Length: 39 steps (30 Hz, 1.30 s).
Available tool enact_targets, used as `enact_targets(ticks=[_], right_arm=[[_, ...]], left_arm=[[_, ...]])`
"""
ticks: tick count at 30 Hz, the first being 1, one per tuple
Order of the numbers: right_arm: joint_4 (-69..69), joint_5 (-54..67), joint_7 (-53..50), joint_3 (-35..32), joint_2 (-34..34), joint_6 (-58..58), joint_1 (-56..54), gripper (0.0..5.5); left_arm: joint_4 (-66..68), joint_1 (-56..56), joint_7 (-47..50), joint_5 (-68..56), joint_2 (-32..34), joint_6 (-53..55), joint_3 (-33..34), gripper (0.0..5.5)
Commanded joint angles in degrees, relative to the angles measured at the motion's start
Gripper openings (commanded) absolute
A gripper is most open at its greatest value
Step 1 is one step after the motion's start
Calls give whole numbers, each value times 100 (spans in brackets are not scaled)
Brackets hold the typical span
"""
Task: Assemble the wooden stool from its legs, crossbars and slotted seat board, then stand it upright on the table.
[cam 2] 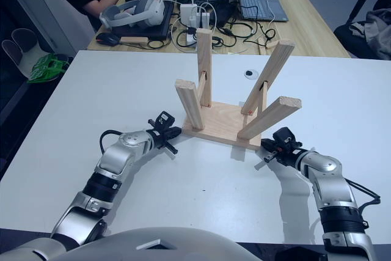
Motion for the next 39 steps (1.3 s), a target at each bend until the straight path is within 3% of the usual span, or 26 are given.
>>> enact_targets(ticks=[1, 23, 39], right_arm=[[-64, 223, 296, 108, 211, 280, 236, 4], [-907, 1288, 1108, -228, 62, 1463, 86, 4], [-988, 893, 753, -242, 231, 1211, 53, 4]], left_arm=[[-167, 95, -432, -300, 26, 241, -48, 0], [-851, 92, -1313, -1337, 259, 636, 635, 0], [-685, 93, -903, -980, 304, 934, 350, 0]])
